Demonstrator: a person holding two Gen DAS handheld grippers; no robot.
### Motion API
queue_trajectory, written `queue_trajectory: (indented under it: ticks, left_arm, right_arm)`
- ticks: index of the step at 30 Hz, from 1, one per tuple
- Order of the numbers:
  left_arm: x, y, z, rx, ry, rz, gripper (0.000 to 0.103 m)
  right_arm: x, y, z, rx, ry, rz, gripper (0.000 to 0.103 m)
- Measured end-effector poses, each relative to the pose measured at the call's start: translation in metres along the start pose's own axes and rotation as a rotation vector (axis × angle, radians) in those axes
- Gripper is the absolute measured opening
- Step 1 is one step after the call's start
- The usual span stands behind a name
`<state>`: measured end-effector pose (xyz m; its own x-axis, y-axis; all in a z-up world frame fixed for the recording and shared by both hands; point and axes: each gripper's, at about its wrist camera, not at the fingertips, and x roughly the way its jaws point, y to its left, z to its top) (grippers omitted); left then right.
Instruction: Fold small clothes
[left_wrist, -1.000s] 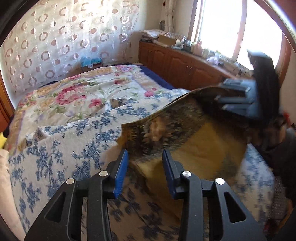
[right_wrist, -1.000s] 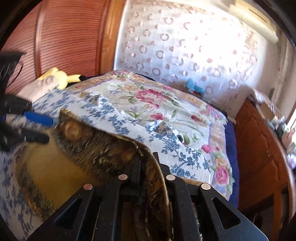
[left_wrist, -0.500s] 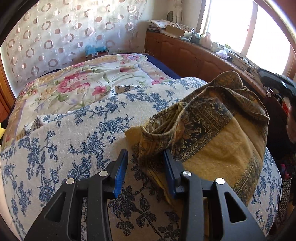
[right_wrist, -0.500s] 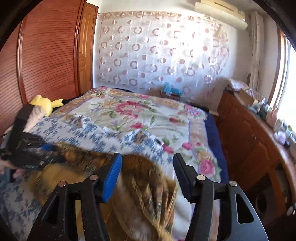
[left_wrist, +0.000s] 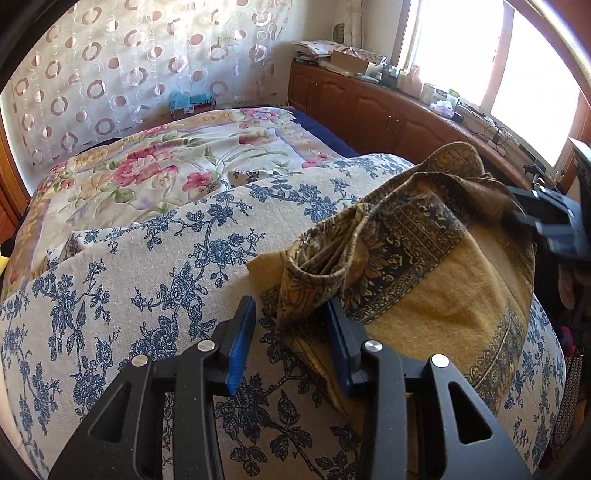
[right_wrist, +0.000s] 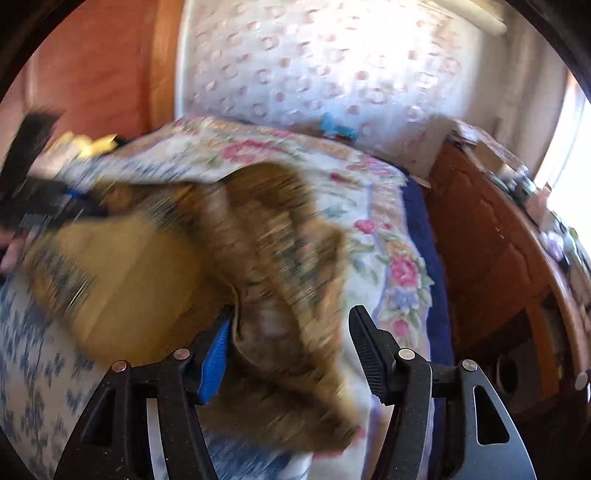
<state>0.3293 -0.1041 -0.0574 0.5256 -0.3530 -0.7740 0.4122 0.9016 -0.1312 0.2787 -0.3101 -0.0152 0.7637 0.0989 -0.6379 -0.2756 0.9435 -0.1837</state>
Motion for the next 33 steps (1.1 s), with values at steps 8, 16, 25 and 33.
queue_trajectory:
  ticks: [8, 16, 25, 33]
  left_arm:
    - [-0.003, 0.001, 0.0, -0.015, -0.006, 0.001, 0.04]
    - [0.003, 0.007, 0.007, -0.054, 0.003, -0.048, 0.04]
    - [0.014, 0.006, 0.021, -0.03, 0.037, -0.052, 0.04]
    - [0.015, 0.004, 0.022, 0.002, 0.042, -0.053, 0.041]
  right_arm:
    - [0.007, -0.046, 0.015, 0.314, -0.064, -0.04, 0.064]
    - [-0.037, -0.034, -0.01, 0.255, -0.095, 0.032, 0.064]
    - [0.017, -0.046, -0.005, 0.172, 0.04, 0.115, 0.066]
    - [0.048, -0.069, 0.01, 0.183, 0.078, 0.235, 0.058]
